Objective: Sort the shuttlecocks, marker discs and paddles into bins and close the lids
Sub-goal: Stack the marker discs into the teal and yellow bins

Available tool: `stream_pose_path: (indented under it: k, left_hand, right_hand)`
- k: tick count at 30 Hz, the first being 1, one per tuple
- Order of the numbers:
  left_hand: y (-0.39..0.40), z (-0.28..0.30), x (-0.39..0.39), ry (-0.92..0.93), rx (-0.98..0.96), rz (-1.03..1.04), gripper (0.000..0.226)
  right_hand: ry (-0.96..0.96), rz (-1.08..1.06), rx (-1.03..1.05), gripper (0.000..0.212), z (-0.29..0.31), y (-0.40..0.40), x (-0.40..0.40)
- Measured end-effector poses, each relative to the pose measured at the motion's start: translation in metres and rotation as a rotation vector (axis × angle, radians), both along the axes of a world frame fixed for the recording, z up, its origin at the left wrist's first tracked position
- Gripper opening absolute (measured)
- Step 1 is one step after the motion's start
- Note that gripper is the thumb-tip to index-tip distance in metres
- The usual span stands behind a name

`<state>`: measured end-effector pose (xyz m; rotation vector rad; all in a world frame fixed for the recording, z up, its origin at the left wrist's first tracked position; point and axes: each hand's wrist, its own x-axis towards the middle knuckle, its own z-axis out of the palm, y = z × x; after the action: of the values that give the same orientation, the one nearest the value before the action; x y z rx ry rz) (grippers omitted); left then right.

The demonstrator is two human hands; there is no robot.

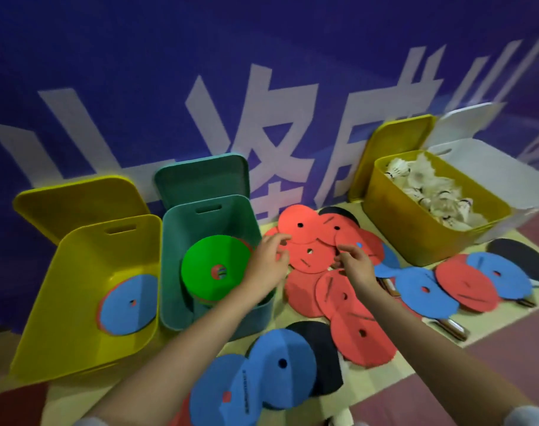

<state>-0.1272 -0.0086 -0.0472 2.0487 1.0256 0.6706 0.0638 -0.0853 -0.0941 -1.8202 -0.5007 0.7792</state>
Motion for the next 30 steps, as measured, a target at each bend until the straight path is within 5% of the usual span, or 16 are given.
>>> stream_pose_path:
  k: [7,17,30]
  left_hand:
    - [0.011,-0.045,0.081,0.21,-0.169,0.013,0.04]
    - [0.099,-0.083,0.137,0.369,-0.318,0.389,0.038]
    - [0.171,-0.136,0.176,0.498,-0.366,0.512,0.042]
  right_hand:
    - [-0.039,-0.077,-0.2,0.029,-0.042,-0.016,0.105]
    - [-0.328,0.329,-0.387,0.048,-0.052,0.025,0.175]
    - [-0.485,0.509,-0.548,0.08,-0.091,0.083,0.21]
